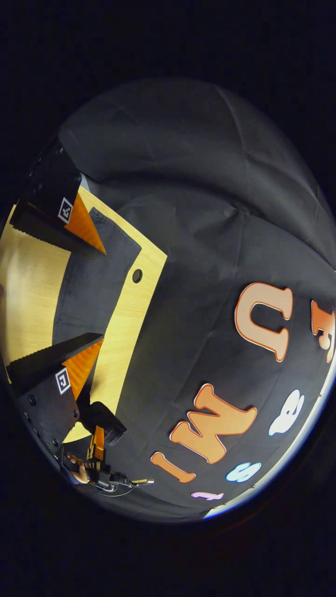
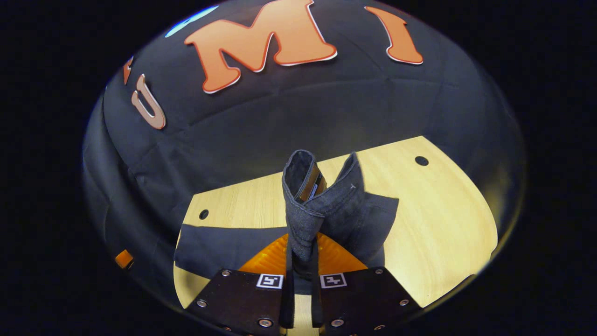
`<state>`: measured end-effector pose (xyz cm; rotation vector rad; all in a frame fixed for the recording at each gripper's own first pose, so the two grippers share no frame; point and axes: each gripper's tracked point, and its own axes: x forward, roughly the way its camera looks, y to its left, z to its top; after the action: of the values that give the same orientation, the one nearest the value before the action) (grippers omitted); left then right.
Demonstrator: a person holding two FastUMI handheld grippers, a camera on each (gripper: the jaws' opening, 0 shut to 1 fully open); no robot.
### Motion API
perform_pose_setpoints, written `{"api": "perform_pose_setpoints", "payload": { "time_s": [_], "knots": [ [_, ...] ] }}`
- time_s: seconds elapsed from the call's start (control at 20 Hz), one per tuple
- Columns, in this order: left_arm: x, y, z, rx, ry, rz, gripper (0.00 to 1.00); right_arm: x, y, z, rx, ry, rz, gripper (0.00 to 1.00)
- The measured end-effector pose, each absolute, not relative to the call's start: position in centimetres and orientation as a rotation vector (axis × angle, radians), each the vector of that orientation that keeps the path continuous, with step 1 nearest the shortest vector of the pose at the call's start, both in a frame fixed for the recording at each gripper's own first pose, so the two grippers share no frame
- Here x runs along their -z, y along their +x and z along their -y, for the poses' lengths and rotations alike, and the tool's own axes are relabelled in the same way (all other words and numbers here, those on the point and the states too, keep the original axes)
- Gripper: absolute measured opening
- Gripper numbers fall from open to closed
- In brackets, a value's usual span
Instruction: Grasp the waist and the cuffs of the jeans and fold them to make the two legs overlap; first hold the waist and fold one-third of the jeans toward the cuffs, then hold the cuffs and fold the remaining one-third in the same direction to finish folding.
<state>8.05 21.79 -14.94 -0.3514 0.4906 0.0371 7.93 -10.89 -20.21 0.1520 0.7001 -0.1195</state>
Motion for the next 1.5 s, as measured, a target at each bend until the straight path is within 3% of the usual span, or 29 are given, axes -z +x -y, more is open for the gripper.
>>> {"api": "perform_pose_setpoints", "payload": {
  "time_s": [0.4, 0.6, 0.65, 0.7, 0.75, 1.15, 1.5],
  "knots": [
    [18.8, 7.0, -25.3, -0.058, -0.371, -0.571, 0.95, 23.0, 6.1, 6.4, 0.078, 0.268, -0.823, 0.16],
    [21.1, 7.5, -27.0, -0.072, -0.414, -0.630, 0.96, 23.2, 5.7, 4.2, 0.006, 0.318, -0.833, 0.35],
    [21.6, 7.7, -27.3, -0.072, -0.425, -0.640, 0.96, 22.7, 5.6, 3.5, -0.021, 0.338, -0.818, 0.45],
    [22.2, 7.9, -27.5, -0.073, -0.433, -0.654, 0.95, 22.3, 5.8, 3.4, -0.024, 0.346, -0.796, 0.42],
    [22.7, 8.2, -27.7, -0.078, -0.442, -0.664, 0.96, 22.0, 6.0, 3.8, -0.015, 0.347, -0.773, 0.63],
    [29.8, 12.4, -29.6, -0.155, -0.635, -0.879, 0.96, 15.9, 5.4, 9.8, 0.120, 0.285, -0.580, 0.82],
    [37.2, 14.2, -31.9, -0.384, -0.641, -1.142, 0.98, 13.9, 0.5, 17.0, 0.265, 0.259, -0.527, 0.87]
  ]
}}
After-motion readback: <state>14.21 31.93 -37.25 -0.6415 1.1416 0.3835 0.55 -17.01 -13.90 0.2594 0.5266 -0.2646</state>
